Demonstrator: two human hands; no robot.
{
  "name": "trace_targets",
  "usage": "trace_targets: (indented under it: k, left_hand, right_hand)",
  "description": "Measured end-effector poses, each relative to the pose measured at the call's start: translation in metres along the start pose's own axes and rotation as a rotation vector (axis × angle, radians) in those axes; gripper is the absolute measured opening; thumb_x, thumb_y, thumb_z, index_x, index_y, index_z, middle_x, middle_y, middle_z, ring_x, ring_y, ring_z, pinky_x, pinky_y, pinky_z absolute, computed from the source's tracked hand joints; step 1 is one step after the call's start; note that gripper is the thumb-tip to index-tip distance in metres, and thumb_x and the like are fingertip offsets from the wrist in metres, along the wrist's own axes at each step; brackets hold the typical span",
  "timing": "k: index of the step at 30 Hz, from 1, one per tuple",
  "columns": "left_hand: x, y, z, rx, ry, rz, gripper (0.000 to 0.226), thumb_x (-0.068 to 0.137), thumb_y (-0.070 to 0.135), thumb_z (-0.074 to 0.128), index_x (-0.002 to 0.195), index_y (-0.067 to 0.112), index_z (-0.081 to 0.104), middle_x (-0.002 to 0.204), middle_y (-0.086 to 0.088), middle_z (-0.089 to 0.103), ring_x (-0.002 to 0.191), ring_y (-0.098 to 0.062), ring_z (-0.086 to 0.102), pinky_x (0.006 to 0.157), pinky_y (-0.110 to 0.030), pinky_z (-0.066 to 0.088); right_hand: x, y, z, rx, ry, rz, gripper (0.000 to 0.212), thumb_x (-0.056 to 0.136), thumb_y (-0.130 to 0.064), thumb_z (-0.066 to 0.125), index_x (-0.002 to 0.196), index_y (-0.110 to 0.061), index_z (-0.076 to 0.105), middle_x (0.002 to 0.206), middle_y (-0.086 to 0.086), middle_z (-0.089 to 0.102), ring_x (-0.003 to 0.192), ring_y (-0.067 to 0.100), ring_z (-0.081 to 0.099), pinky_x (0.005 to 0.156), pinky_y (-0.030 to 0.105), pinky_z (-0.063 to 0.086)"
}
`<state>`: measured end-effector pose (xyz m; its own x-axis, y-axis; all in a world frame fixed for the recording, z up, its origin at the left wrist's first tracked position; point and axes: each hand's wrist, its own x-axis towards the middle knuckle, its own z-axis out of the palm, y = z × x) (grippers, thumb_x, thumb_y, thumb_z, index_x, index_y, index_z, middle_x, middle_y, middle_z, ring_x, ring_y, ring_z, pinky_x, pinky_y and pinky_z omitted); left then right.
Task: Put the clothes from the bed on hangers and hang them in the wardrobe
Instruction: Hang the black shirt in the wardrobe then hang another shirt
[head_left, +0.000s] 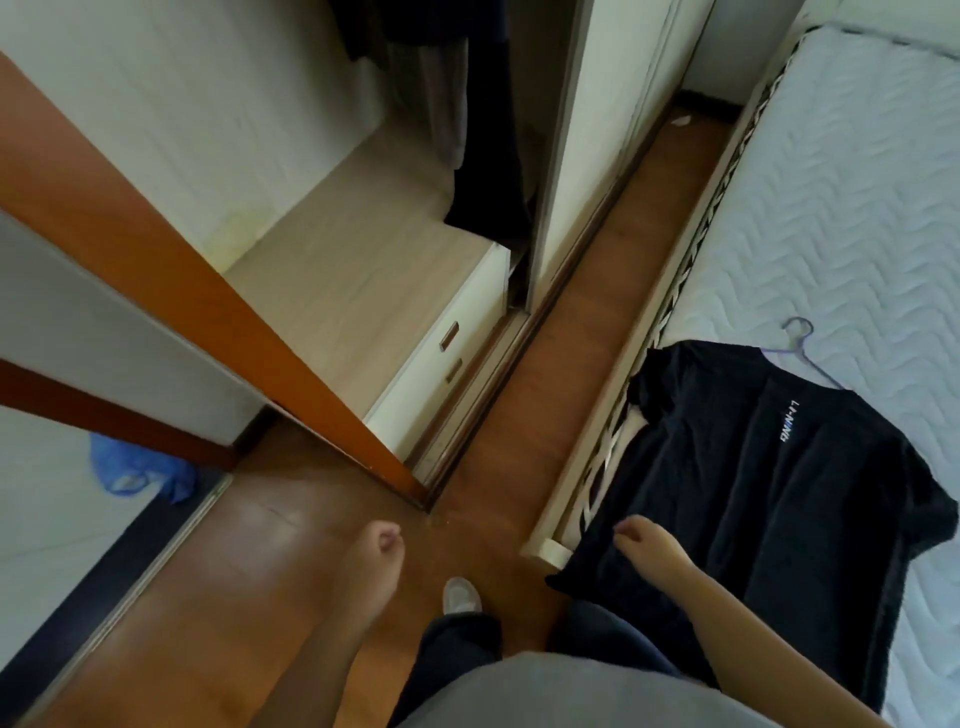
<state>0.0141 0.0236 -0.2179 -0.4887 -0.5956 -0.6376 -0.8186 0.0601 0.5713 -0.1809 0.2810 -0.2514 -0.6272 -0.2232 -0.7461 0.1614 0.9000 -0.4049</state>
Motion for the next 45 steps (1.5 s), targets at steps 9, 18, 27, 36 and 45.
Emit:
trace_targets:
  k: [9, 18, 27, 36, 45]
  left_hand:
    - [0.029, 0.092, -0.014, -0.170, 0.016, 0.188, 0.018, 0.093, 0.025, 0.045, 0.110, 0.021, 0.053, 0.110, 0.000, 0.060, 0.104, -0.016, 0.057, 0.091, -0.033, 0.046]
    - [0.077, 0.228, -0.053, -0.283, 0.179, 0.500, 0.010, 0.092, 0.022, 0.050, 0.099, 0.027, 0.054, 0.099, 0.013, 0.058, 0.097, -0.006, 0.055, 0.075, -0.012, 0.038]
    - [0.153, 0.429, -0.125, -0.459, 0.513, 0.814, 0.022, 0.090, 0.014, 0.053, 0.092, 0.037, 0.051, 0.096, 0.018, 0.058, 0.092, 0.006, 0.057, 0.074, 0.001, 0.040]
    - [0.146, 0.560, -0.227, -0.463, 0.737, 1.114, 0.023, 0.090, 0.016, 0.051, 0.109, 0.028, 0.051, 0.104, 0.021, 0.055, 0.095, 0.015, 0.053, 0.090, -0.014, 0.042]
    - [0.139, 0.636, -0.287, -0.493, 0.775, 1.225, 0.026, 0.090, 0.015, 0.050, 0.114, 0.025, 0.052, 0.104, 0.023, 0.052, 0.099, 0.008, 0.053, 0.096, -0.022, 0.042]
  right_hand:
    - [0.012, -0.099, -0.040, 0.127, 0.088, -0.210, 0.027, 0.093, -0.025, 0.049, 0.118, -0.016, 0.055, 0.109, 0.001, 0.059, 0.096, 0.015, 0.055, 0.077, 0.023, 0.039]
    - [0.065, -0.225, -0.146, 0.259, 0.321, -0.531, 0.018, 0.092, -0.022, 0.051, 0.109, -0.021, 0.057, 0.095, -0.008, 0.058, 0.089, 0.008, 0.055, 0.065, 0.010, 0.038]
    - [0.088, -0.402, -0.326, 0.312, 0.454, -1.030, 0.015, 0.091, -0.017, 0.052, 0.105, -0.022, 0.057, 0.093, -0.008, 0.066, 0.094, 0.012, 0.064, 0.085, 0.027, 0.049]
    - [0.024, -0.552, -0.401, 0.493, 0.319, -1.437, 0.017, 0.093, -0.015, 0.047, 0.096, -0.029, 0.057, 0.090, -0.004, 0.067, 0.081, 0.006, 0.066, 0.075, 0.022, 0.051]
    - [-0.056, -0.663, -0.428, 0.328, 0.453, -1.732, 0.021, 0.093, -0.017, 0.048, 0.113, -0.018, 0.053, 0.101, -0.002, 0.064, 0.086, 0.008, 0.065, 0.077, 0.021, 0.053]
